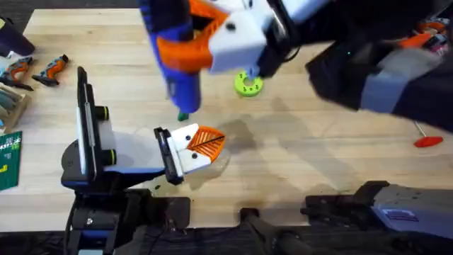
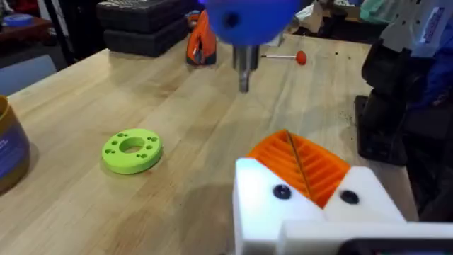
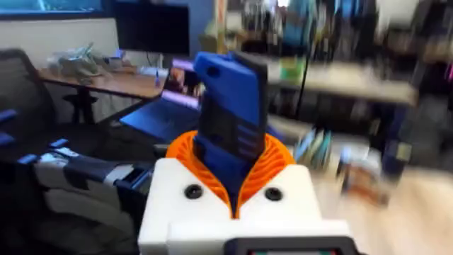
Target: Pick up the gripper from the table and insert it into the empty holder that is missing its gripper. Then pick up a screw, insert it into the mounting hole, and use the screwdriver to tighten it. Finally, clean up the table by picking up the vegetable and placing it into the bucket.
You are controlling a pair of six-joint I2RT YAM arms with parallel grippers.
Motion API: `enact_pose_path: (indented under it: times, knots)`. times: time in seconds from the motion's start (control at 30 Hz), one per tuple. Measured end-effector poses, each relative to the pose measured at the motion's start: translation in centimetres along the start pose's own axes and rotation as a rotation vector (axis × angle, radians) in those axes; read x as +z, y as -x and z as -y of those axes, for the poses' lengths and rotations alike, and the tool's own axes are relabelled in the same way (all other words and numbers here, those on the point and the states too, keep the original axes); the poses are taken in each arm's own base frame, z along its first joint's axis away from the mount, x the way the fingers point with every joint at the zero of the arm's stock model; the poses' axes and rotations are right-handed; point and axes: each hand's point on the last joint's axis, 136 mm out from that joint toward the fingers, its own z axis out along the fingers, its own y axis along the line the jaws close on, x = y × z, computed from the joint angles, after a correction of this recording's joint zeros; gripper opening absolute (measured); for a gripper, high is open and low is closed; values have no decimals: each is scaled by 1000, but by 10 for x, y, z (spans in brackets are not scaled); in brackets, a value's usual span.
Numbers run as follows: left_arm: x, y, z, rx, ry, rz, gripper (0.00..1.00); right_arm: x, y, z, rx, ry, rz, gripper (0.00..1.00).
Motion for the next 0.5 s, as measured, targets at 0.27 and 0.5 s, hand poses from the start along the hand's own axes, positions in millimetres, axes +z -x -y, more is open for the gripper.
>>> enact_pose_path:
  times: [0.27, 0.5]
  knots:
    - [0, 0, 0, 9, 0, 0, 12, -76, -12, 77, 402, -278, -192, 26]
    - [0, 0, 0, 49, 0, 0, 12, -190, -49, 115, 576, -755, -385, 26]
